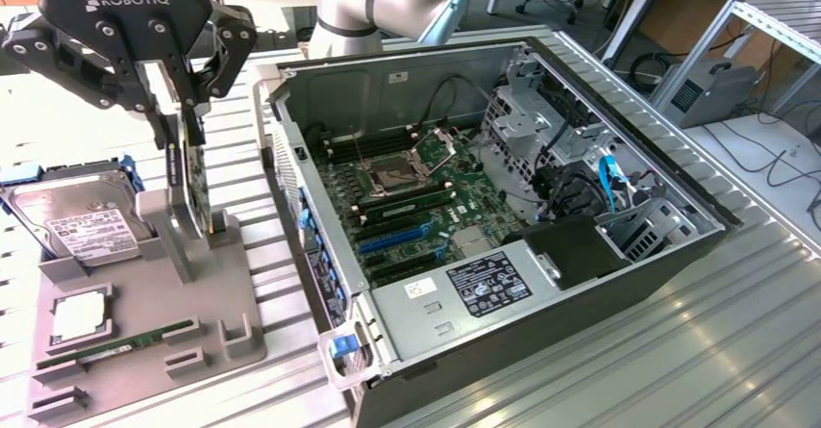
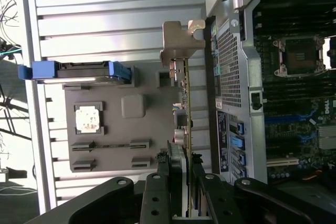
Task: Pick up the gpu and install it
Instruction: 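Pick up the gpu and move the gpu toward the slot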
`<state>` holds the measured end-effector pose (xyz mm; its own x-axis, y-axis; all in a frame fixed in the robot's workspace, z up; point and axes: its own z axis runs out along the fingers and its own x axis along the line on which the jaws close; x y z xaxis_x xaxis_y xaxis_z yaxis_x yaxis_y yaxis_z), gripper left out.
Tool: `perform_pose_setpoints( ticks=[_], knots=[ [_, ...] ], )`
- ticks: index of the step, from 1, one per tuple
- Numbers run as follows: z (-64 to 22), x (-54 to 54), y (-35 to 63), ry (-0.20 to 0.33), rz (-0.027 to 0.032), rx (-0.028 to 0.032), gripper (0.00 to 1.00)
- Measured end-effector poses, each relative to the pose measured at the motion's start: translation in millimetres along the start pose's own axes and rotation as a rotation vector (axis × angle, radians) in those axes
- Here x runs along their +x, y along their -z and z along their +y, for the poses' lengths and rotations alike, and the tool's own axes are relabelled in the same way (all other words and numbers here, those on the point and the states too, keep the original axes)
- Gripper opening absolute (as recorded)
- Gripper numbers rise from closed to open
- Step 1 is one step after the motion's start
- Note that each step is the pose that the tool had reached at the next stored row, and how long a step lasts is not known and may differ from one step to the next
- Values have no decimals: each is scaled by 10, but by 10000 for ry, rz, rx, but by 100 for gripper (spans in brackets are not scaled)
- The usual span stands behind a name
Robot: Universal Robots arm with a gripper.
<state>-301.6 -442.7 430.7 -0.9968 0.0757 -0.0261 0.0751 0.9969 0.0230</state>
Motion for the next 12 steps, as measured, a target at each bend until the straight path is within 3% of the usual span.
perform_pose_setpoints(
  ticks=[12],
  knots=[
    [1, -1, 54, 0, -1, 0, 27]
  ],
)
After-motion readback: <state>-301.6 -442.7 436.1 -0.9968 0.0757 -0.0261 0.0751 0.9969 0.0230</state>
